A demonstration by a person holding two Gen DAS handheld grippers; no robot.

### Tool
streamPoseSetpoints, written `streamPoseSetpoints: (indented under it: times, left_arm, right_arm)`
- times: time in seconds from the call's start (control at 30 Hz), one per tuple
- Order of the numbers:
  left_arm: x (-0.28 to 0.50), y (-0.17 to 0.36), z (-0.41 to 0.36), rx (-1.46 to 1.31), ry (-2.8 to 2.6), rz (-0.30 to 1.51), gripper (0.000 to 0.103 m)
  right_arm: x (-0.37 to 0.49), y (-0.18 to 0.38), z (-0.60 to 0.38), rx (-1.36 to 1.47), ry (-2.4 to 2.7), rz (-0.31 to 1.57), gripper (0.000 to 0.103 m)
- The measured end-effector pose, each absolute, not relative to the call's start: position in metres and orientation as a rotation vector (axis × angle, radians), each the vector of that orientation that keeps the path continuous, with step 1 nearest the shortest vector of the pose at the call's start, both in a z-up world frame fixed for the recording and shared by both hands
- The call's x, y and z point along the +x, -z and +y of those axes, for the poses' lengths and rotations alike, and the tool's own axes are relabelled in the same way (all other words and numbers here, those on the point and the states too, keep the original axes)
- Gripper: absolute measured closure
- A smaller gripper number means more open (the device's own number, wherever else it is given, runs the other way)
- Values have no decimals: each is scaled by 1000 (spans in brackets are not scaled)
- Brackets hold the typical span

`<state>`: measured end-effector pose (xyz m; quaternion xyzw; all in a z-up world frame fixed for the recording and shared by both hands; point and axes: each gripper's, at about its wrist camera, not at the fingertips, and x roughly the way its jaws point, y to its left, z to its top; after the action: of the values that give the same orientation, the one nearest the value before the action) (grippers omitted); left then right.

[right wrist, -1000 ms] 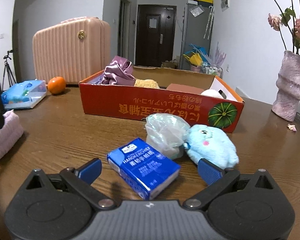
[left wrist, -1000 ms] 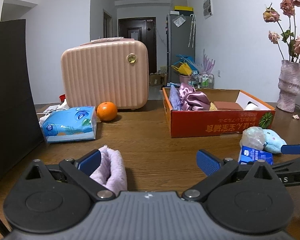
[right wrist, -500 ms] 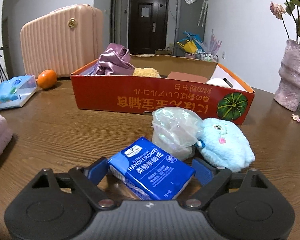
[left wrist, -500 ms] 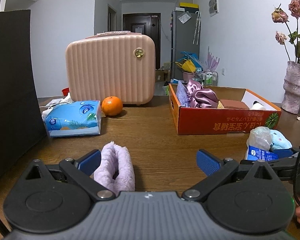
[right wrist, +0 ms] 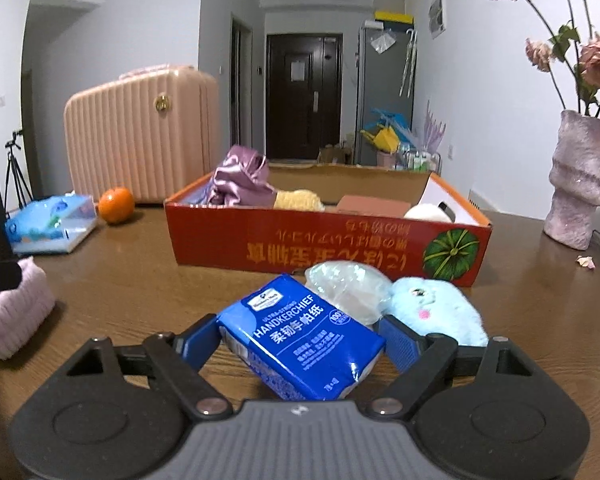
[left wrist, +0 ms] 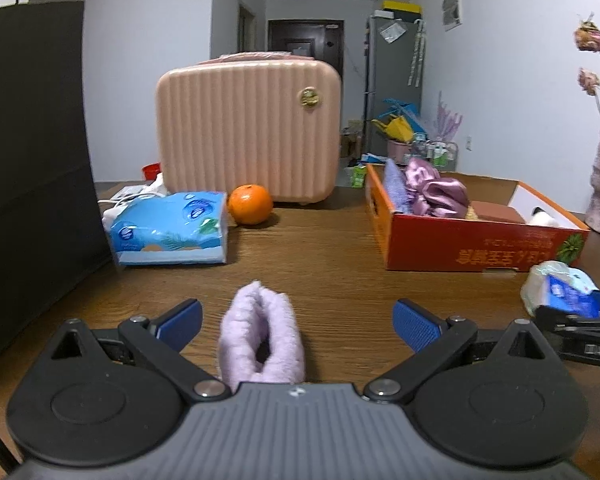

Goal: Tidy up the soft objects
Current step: 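Grasp the lavender fuzzy headband with the left gripper while the right grasps the blue tissue box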

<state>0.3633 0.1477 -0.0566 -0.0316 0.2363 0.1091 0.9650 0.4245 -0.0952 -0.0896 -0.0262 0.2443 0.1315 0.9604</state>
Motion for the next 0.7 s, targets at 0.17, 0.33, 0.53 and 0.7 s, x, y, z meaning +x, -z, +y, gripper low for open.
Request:
streamPoseSetpoints:
  times: [0.17, 0.33, 0.53, 0.7]
  left_arm:
    - [374, 64, 157, -75, -260, 521, 0]
    - [386, 77, 161, -73, -290, 576, 0]
    - [399, 90, 163, -57, -334, 612, 0]
    - [403, 91, 163, -51, -340, 603, 8]
  right_arm:
    - [419, 85, -106, -37, -259, 468, 17]
    - [416, 83, -117, -26, -246, 448, 17]
    - [417, 83, -129, -13, -233, 446, 17]
    - [418, 83, -134, -6, -220, 445, 17]
